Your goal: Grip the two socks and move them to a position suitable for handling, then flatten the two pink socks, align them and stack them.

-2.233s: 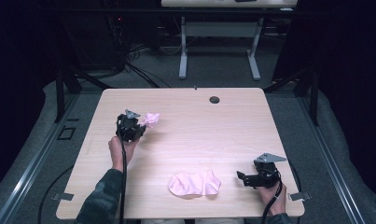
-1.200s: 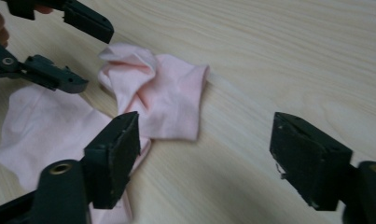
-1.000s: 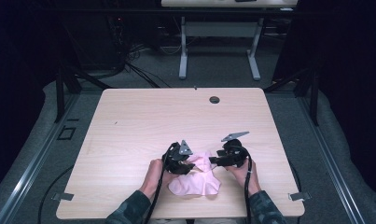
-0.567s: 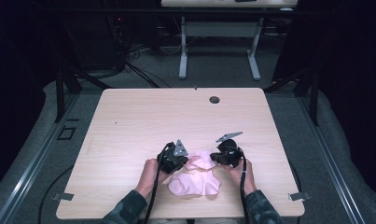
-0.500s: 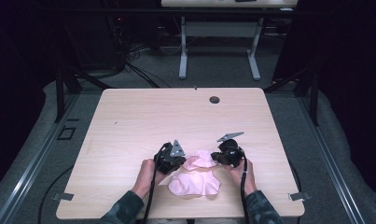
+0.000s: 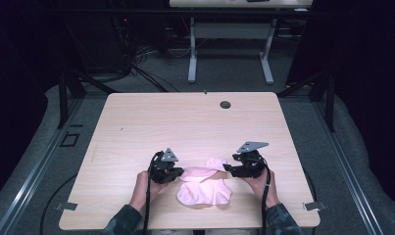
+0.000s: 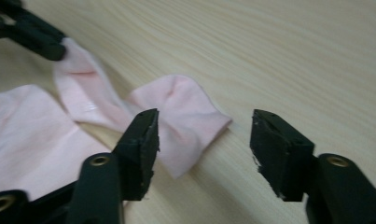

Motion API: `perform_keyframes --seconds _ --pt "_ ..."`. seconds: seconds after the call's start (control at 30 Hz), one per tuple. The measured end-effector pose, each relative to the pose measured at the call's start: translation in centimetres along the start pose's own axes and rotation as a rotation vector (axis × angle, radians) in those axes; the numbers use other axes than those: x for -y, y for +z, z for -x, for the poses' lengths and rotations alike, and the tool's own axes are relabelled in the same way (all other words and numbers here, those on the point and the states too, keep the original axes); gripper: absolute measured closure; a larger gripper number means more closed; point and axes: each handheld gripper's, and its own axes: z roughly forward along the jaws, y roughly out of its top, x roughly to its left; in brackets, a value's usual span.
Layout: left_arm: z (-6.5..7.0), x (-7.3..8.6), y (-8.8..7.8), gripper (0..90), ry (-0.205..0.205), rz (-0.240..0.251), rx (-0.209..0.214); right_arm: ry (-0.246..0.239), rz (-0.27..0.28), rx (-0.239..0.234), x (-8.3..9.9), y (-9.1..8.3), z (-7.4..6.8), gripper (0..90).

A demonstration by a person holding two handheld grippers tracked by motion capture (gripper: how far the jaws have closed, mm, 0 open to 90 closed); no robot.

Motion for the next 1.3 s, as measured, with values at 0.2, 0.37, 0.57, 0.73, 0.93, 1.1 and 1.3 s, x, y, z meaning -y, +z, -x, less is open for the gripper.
perform_keyframes --seconds 0.2,0.37,0.57,0.73,0.93,1.1,1.3 --pt "-0.2 0.2 0.1 85.6 -0.023 0.016 -0.003 -0.153 -0.057 -0.004 0.5 0.6 -1.4 38.4" --pt "-0.4 0.4 0.1 87.4 -0.034 0.025 0.001 -0.244 -0.089 0.011 1.1 2.4 -1.3 68.0" --pt "0.0 0.0 -0.8 89.0 -0.041 0.066 -0.001 -0.228 -0.026 -0.003 0.5 1.1 -1.1 85.3" --pt "0.9 -1.3 -3.3 89.1 -0.047 0.131 0.035 -0.17 -0.015 -0.054 -1.7 -2.9 -1.6 85.1" --pt "3.4 -1.3 -6.4 89.0 -0.065 0.124 0.109 -0.097 -0.097 -0.121 -2.7 -6.9 -3.1 85.0" --pt "5.4 0.7 -6.7 89.0 -0.089 0.026 0.17 -0.029 -0.209 -0.218 -2.1 -8.7 -4.5 84.8" --pt "3.3 2.7 -4.2 88.8 -0.179 -0.038 0.161 0.057 -0.319 -0.308 -2.2 -3.8 -3.3 72.8"
